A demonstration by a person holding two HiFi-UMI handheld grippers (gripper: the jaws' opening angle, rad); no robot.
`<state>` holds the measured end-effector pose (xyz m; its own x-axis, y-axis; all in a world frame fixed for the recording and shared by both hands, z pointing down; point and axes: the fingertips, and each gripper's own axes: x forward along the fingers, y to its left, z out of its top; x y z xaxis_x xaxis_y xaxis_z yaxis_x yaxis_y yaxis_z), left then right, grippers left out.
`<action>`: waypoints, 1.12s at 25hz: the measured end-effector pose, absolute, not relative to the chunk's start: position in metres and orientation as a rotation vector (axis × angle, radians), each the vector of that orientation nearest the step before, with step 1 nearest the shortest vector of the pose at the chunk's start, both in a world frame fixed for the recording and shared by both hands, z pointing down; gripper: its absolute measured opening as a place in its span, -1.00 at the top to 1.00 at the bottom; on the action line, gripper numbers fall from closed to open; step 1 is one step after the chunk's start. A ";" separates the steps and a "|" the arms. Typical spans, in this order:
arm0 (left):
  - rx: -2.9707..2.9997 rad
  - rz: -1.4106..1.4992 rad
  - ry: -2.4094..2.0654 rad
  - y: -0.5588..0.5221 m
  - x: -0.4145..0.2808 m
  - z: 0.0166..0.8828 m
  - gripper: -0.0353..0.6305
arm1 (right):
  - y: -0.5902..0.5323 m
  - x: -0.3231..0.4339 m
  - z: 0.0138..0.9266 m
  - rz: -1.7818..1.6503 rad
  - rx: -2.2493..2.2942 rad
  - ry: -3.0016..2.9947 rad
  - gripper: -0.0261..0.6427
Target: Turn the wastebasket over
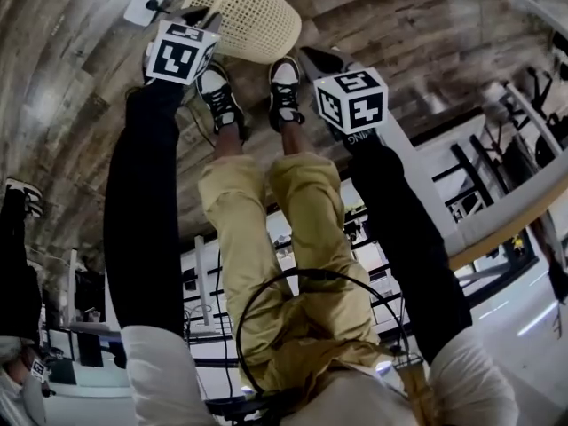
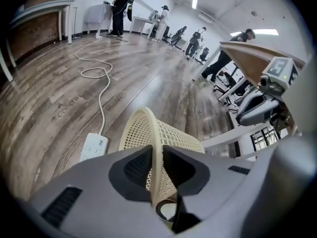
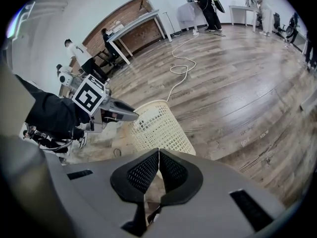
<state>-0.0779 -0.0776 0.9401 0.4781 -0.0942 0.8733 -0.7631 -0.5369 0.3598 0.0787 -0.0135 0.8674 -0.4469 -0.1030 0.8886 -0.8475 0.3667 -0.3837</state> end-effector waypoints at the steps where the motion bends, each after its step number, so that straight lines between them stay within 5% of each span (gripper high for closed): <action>1: 1.924 1.087 -0.730 -0.082 -0.082 0.943 0.72 | -0.016 0.078 0.868 1.148 0.836 -1.810 0.86; 9: 1.890 1.085 -0.730 -0.101 -0.078 0.950 0.69 | -0.040 0.071 0.861 1.141 0.851 -1.830 0.86; 13: 1.879 1.128 -0.726 -0.099 -0.085 0.944 0.47 | -0.047 0.066 0.852 1.138 0.852 -1.839 0.85; 22: 1.919 1.148 -0.792 -0.099 -0.102 0.872 0.46 | -0.059 0.058 0.797 1.114 0.867 -1.877 0.85; 23: 1.944 1.146 -0.793 -0.097 -0.100 0.853 0.46 | -0.062 0.057 0.782 1.108 0.873 -1.890 0.86; 25: 2.019 1.114 -0.797 -0.095 -0.092 0.805 0.89 | -0.068 0.053 0.747 1.092 0.890 -1.925 0.86; 28: 2.124 1.002 -0.796 -0.091 -0.076 0.714 0.89 | -0.079 0.045 0.684 1.063 0.920 -1.986 0.86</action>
